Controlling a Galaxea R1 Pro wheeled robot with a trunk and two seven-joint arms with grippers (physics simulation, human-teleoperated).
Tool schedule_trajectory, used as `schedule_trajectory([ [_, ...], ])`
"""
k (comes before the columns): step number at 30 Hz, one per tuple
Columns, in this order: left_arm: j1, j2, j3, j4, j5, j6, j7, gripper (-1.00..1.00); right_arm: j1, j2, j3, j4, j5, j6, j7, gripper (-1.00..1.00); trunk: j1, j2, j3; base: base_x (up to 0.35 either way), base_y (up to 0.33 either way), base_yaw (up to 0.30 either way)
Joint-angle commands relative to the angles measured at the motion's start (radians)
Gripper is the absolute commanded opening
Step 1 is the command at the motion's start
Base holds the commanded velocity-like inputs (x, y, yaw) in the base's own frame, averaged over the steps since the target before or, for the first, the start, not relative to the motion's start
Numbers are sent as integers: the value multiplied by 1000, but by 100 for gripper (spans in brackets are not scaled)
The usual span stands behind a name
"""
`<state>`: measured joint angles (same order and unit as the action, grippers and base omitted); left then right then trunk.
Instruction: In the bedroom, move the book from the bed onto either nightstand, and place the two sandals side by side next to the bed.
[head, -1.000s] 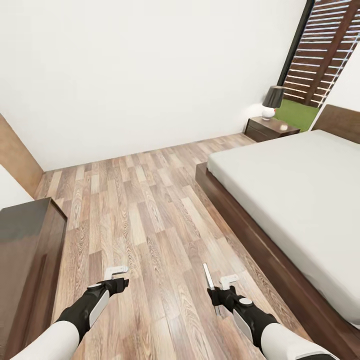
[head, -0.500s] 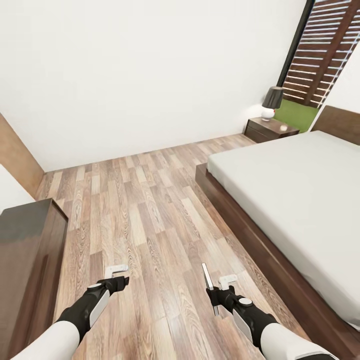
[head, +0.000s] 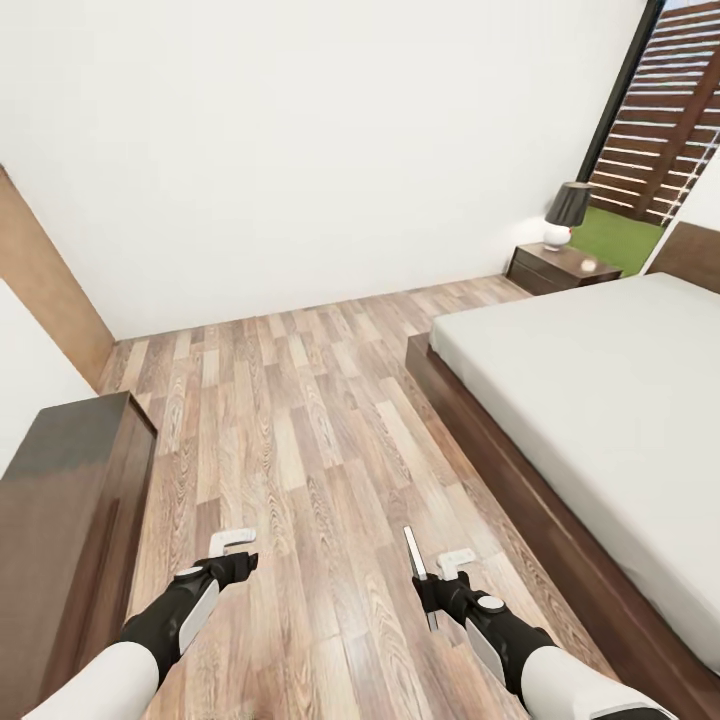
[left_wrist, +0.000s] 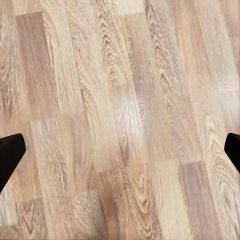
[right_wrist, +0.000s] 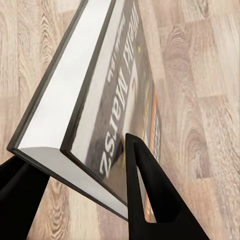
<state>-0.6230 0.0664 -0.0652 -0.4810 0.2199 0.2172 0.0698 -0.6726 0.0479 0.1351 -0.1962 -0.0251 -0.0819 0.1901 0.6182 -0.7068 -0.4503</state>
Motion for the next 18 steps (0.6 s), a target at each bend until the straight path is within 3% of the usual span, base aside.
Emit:
schedule_trajectory([
  [1,0,2,-7,-2,10,5,7,100,-1,0,6,1,-3,-4,1,-100,-4,6,3,0,0,203],
  [5,-1,1,-7,-2,10,5,7,100,-1,0,6,1,-3,-3,2,-100,-19,34,20,0,0,177],
  [12,0,2,-7,-3,10,5,7,100,-1,-1,6,1,-3,-4,3,-100,-46,83,42,0,0,22],
  [18,0,3,-7,-8,10,3,7,100,-1,-1,7,1,-3,-4,3,-100,-69,125,62,0,0,211],
])
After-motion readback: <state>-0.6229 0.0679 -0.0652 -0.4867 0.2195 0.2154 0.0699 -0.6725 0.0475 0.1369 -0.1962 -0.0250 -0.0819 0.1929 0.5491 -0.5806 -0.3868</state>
